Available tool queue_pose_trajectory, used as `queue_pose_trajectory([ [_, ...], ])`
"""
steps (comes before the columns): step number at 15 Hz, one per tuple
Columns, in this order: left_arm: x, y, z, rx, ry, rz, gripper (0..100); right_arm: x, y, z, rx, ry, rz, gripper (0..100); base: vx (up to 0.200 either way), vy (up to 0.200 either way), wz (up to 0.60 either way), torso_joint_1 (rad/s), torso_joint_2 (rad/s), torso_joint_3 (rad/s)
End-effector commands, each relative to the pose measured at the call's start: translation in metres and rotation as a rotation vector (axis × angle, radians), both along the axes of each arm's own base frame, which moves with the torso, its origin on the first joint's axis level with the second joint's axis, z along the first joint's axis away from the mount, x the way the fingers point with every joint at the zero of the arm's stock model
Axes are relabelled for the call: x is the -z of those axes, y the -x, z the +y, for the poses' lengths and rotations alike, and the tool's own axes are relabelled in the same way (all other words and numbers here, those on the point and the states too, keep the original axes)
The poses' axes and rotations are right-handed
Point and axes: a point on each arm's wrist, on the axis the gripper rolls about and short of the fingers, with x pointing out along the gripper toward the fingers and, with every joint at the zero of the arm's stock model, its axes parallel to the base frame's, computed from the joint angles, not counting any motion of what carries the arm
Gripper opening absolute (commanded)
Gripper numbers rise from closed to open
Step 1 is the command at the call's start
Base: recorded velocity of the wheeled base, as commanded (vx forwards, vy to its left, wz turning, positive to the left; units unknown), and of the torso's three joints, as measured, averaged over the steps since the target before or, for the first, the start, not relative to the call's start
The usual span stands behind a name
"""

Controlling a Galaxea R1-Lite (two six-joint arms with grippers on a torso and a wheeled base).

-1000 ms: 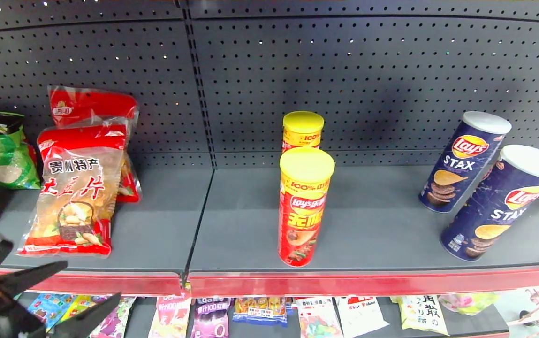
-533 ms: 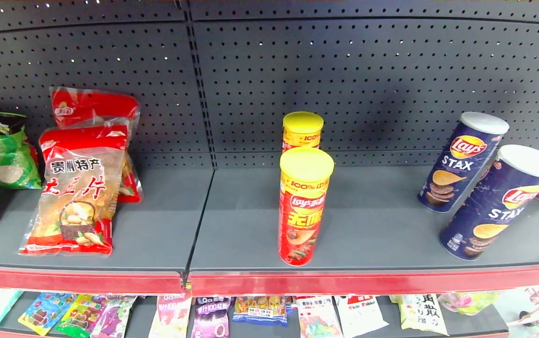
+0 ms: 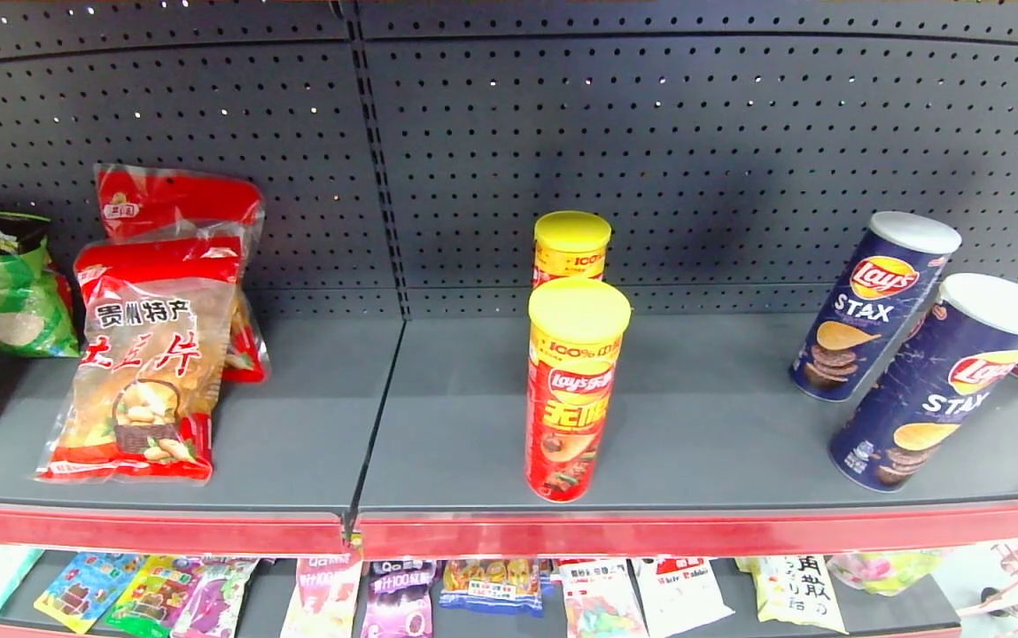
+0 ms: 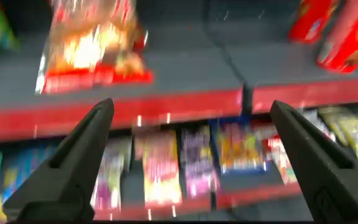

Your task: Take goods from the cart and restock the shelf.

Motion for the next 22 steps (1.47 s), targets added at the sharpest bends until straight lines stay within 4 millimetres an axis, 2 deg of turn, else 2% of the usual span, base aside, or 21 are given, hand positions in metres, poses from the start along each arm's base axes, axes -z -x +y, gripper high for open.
queue_pose_trajectory([
  [1,0.0116,-0.0029,0.0010,-0.042,-0.002,0.020,100,0.0050,-0.0025,-0.0013,0.057,0.004,0.001,100,0.000,0.000,0.00,0.000,0.00,0.000],
  [3,0.0131,-0.0037,0.0038,-0.169,-0.009,0.021,100,0.0077,-0.0072,-0.0028,0.128,0.003,-0.060,100,0.000,0.000,0.00,0.000,0.00,0.000],
  [5,0.0132,-0.0038,0.0044,-0.194,-0.003,0.020,100,0.0133,-0.0106,-0.0022,0.099,0.009,-0.074,100,0.000,0.000,0.00,0.000,0.00,0.000],
  [7,0.0181,-0.0041,0.0016,-0.070,-0.010,0.059,100,0.0138,-0.0108,-0.0022,0.098,-0.014,-0.068,100,0.000,0.000,0.00,0.000,0.00,0.000],
  [17,0.0185,-0.0045,0.0023,-0.100,0.014,0.057,100,0.0139,-0.0107,-0.0022,0.097,-0.034,-0.068,100,0.000,0.000,0.00,0.000,0.00,0.000],
  [19,0.0185,-0.0045,0.0023,-0.100,0.014,0.057,100,0.0139,-0.0107,-0.0022,0.097,-0.034,-0.068,100,-0.200,0.000,0.00,0.002,0.00,0.000],
  [22,0.0185,-0.0045,0.0023,-0.100,0.014,0.057,100,0.0139,-0.0107,-0.0021,0.098,-0.035,-0.068,100,0.000,0.000,0.00,0.000,0.00,0.000],
])
